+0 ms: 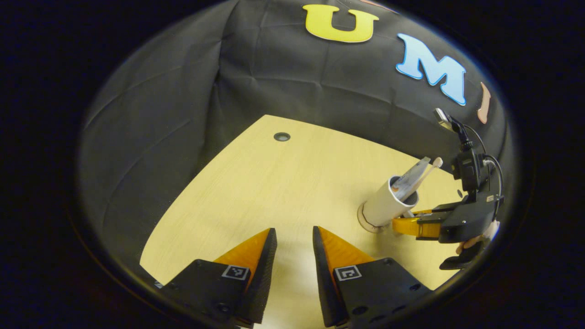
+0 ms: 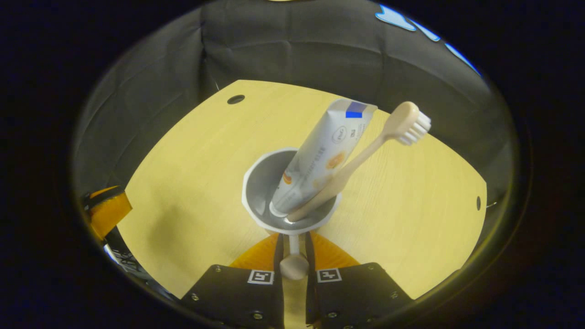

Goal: Put the toothbrush and toothpaste on the desktop into the cup, then pick up the cup and place it on the coaster on the desktop.

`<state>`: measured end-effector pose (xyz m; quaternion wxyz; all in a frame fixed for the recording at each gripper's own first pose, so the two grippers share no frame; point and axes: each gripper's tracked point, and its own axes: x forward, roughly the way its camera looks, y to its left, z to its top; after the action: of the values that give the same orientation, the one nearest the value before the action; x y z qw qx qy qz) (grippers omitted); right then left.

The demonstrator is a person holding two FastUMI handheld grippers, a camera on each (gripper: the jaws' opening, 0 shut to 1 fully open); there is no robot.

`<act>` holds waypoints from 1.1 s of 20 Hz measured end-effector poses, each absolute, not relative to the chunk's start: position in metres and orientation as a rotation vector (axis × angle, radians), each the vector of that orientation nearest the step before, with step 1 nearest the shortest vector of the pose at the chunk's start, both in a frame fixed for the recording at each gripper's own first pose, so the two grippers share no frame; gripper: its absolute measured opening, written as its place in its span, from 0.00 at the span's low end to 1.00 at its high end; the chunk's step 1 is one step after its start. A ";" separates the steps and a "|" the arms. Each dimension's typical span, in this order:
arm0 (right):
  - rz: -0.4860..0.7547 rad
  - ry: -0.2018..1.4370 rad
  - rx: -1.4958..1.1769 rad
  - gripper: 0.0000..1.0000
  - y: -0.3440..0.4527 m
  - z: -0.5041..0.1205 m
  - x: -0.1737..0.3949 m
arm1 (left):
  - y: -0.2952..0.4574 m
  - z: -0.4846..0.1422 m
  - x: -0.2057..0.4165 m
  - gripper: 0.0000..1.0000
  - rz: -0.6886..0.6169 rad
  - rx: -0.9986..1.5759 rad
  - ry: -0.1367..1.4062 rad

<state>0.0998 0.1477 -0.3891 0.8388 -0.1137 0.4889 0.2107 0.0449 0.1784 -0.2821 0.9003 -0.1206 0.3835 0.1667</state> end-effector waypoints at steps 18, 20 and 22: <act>0.411 0.947 -0.135 0.25 0.088 -0.280 0.019 | 0.109 -0.244 0.078 0.53 0.200 -0.170 0.718; 0.400 0.926 -0.121 0.25 0.082 -0.273 0.014 | 0.095 -0.234 0.081 0.53 0.171 -0.165 0.705; 0.389 0.904 -0.101 0.25 0.077 -0.261 0.011 | 0.083 -0.223 0.084 0.53 0.145 -0.155 0.690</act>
<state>0.0112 0.0768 -0.2612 0.8802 -0.0483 0.4337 0.1865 0.0841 0.0833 -0.2230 0.9355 -0.0759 0.3378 0.0711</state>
